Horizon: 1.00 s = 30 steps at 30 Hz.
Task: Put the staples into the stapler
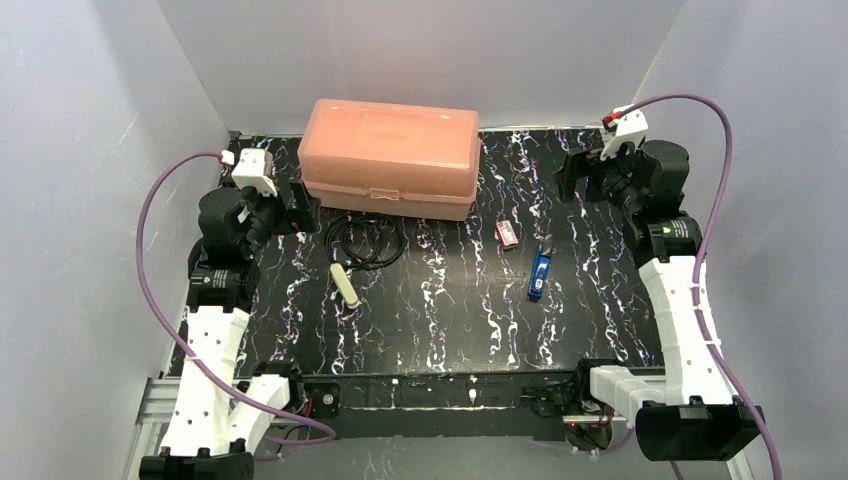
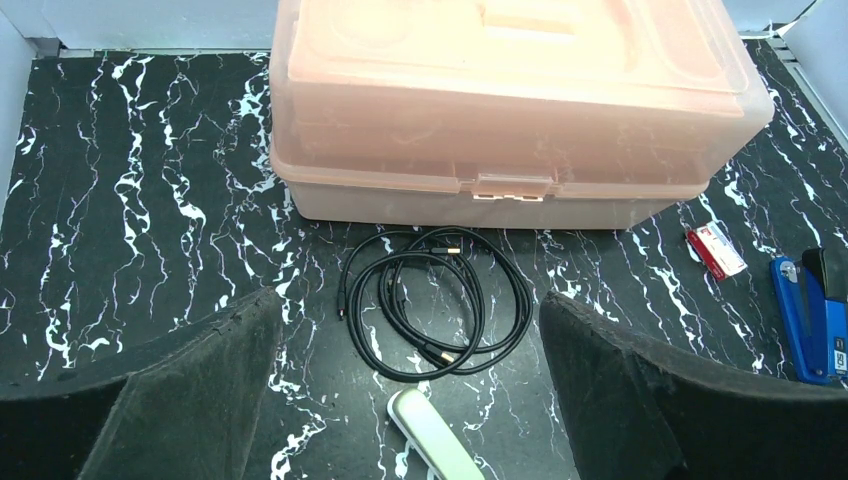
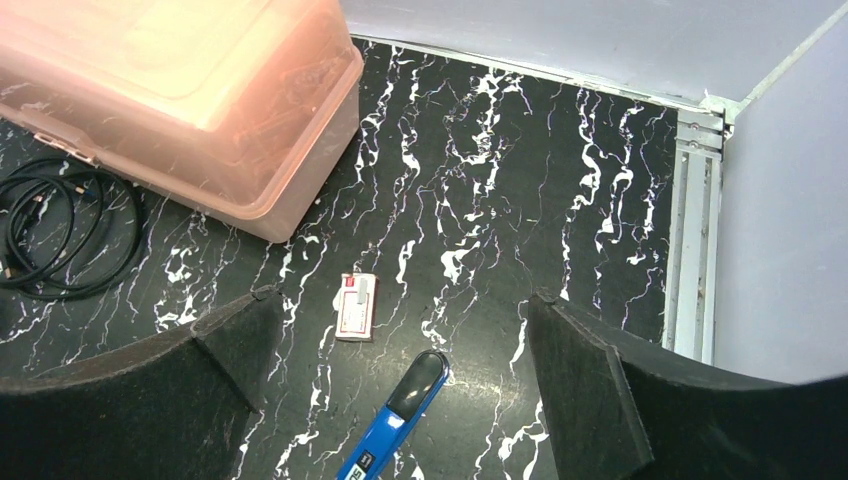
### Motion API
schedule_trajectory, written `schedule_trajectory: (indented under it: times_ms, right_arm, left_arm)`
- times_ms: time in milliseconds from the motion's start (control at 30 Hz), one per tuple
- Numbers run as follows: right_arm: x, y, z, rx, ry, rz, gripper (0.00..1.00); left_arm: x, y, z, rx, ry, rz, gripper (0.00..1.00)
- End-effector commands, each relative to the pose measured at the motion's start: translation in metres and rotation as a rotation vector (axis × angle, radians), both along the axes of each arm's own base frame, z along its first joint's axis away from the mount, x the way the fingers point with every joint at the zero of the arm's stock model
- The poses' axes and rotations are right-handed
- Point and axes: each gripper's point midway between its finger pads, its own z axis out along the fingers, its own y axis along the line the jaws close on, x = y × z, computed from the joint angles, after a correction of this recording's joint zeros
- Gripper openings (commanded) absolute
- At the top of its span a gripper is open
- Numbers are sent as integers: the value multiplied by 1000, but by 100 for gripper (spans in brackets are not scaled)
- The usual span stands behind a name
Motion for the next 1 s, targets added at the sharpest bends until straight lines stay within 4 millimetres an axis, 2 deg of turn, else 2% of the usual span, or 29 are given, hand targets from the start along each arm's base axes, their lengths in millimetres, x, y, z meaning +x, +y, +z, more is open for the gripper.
schedule_trajectory:
  times_ms: [0,400,567,633,733,833,967]
  right_arm:
    - [-2,6,9,14,-25,30,99]
    - [-4,10,4,7,-11,61,99]
    - [-15,14,0,-53,-8,130,99]
    - [-24,20,-9,-97,11,206,99]
    - [-33,27,-28,-153,53,308,99]
    - [-38,26,-52,-242,82,361,99]
    - [-43,26,-88,-377,132,407,99]
  left_arm:
    - [-3,-1,-3,14,11,-17,98]
    - [-7,0,-10,37,34,-21,98]
    - [-14,0,-18,75,59,-45,99]
    - [-19,-3,-27,127,74,-104,98]
    - [-31,-19,-47,184,110,-262,98]
    - [-44,-35,-68,192,151,-405,98]
    - [-49,-41,-93,179,207,-460,98]
